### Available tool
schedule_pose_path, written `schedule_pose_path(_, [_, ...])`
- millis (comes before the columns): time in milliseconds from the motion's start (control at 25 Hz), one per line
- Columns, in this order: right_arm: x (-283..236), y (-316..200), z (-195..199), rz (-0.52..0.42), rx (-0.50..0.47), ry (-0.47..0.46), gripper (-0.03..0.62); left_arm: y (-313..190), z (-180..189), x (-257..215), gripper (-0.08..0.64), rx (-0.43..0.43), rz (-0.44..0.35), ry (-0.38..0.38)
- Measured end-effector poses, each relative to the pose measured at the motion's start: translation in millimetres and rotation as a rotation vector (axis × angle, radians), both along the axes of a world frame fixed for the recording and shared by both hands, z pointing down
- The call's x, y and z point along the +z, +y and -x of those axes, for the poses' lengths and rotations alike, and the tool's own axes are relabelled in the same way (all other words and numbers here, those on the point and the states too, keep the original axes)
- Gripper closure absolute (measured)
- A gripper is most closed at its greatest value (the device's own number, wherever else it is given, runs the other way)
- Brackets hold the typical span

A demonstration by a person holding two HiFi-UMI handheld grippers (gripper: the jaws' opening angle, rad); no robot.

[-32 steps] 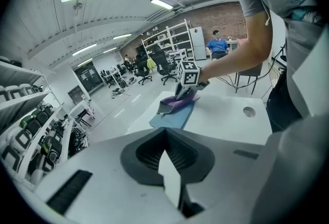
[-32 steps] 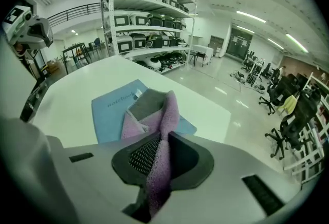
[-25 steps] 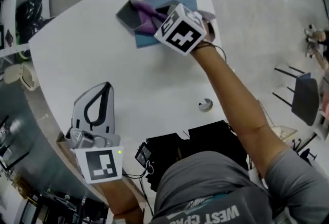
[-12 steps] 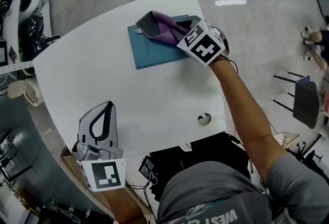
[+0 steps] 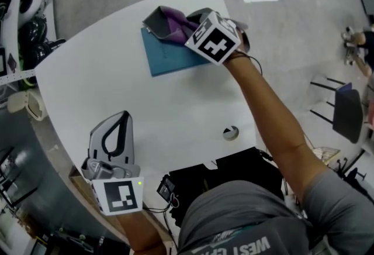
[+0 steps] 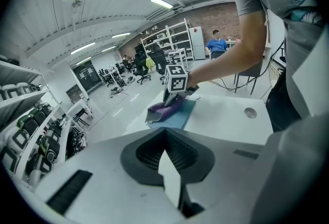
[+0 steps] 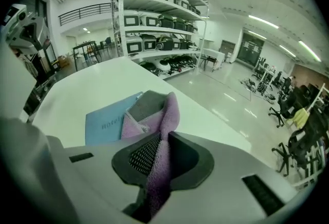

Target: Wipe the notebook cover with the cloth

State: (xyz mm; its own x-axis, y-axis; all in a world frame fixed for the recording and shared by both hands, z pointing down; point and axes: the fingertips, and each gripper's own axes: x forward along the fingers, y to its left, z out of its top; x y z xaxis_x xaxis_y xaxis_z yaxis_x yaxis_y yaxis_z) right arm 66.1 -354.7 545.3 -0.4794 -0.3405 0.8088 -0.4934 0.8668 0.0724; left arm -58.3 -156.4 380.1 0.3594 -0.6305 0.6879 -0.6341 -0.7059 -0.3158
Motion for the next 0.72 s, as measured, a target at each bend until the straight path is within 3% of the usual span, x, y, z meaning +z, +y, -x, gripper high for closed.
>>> schedule_pose_path(200, [-4,15,78,-0.004,-0.139,-0.052,0.523,2,-1,3,0.56,-0.011,0.013,-0.003])
schedule_pose_path(360, [-7,19,91,-0.007,-0.184,-0.067,0.523,-1,-1,0,0.56,-0.013,0.004,-0.008])
schedule_pose_path(480, [-2,12,60,0.007,-0.135,-0.044,0.522,-2,4,-5,0.56,-0.01,-0.003,-0.015])
schedule_pose_path(720, [3,-16,-54,0.014,0.097,-0.007,0.522,-4,8,-1,0.56,-0.023,0.013,-0.008])
